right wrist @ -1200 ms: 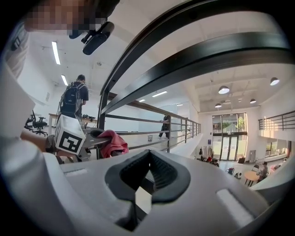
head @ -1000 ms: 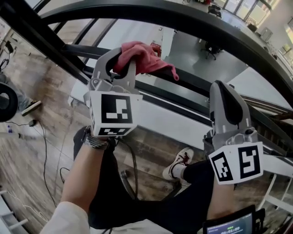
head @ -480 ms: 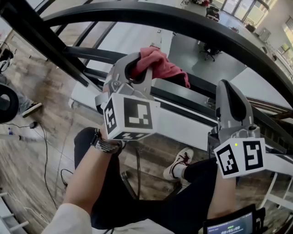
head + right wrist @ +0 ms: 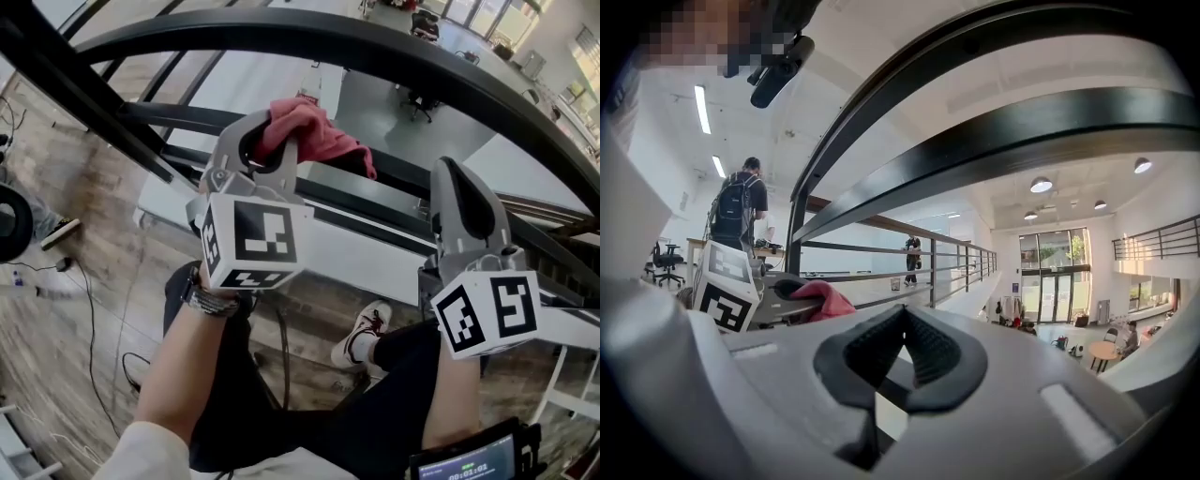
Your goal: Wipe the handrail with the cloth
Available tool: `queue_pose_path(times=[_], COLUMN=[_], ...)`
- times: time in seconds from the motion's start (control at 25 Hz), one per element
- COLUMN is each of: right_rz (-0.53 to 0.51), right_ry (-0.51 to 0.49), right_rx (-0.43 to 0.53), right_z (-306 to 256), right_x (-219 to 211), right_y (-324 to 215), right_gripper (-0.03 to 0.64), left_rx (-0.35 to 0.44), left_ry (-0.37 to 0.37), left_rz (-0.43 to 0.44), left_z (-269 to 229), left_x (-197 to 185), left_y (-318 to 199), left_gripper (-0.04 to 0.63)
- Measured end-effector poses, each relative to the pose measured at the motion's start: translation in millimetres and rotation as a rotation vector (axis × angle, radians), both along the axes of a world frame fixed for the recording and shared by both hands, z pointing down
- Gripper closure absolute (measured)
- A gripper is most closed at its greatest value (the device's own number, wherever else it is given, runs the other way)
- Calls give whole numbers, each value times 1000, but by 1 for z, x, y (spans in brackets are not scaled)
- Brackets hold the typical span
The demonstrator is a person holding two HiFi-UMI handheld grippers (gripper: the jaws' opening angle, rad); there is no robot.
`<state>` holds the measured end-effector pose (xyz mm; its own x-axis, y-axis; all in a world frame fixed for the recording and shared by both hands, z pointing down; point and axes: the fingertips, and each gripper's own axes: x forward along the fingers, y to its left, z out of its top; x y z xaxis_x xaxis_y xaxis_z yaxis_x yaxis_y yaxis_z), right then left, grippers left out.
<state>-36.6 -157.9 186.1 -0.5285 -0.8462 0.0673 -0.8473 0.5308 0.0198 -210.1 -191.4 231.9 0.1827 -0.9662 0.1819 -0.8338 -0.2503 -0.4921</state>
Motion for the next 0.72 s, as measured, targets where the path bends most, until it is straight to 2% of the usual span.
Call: queue_pose_path(times=[0.44, 0.72], right_rz=[-20, -17], right_ry=[28, 40], right_rx=[-16, -21], right_z=[12, 13], right_x=[-10, -5], right_y=[5, 5], right_gripper=[615, 615], left_rx=[-7, -11], left_ry=[43, 50], left_rz=[-3, 13], left_z=[1, 0], left_x=[0, 16], left_y=[1, 3], left_gripper=[571, 571])
